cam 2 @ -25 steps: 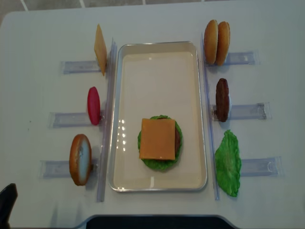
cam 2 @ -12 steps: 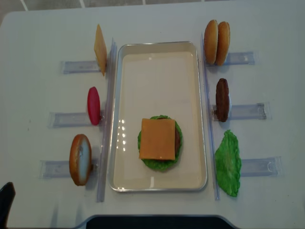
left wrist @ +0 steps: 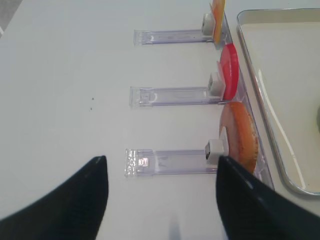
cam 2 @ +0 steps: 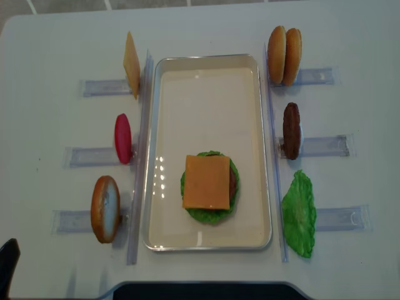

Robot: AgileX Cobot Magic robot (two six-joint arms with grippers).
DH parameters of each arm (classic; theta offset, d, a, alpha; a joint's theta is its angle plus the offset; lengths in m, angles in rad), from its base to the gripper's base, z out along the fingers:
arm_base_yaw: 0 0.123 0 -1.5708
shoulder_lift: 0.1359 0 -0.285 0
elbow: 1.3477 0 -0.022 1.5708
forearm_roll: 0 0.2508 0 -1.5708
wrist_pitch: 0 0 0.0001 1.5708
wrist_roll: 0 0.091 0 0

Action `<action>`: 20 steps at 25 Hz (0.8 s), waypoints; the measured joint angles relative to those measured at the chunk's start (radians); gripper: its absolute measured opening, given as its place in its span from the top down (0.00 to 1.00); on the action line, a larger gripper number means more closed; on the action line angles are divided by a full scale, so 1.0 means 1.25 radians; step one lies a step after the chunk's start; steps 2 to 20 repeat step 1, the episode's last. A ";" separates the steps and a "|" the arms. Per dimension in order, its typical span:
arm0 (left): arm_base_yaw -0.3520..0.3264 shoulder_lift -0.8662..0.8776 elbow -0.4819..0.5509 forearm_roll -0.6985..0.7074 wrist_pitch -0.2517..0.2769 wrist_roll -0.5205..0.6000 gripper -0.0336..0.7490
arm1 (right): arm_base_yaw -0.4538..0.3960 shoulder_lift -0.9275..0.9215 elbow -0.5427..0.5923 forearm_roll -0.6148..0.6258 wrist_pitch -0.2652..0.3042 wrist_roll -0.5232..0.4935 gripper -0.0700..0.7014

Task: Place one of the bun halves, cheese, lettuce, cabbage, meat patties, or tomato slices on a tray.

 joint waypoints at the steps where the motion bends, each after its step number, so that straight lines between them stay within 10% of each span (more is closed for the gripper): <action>1: 0.000 0.000 0.000 0.000 0.000 0.000 0.30 | 0.000 0.000 0.000 0.000 0.000 0.000 0.30; 20: 0.000 0.000 0.000 0.000 0.000 0.000 0.30 | 0.000 0.000 0.000 0.000 0.000 0.000 0.30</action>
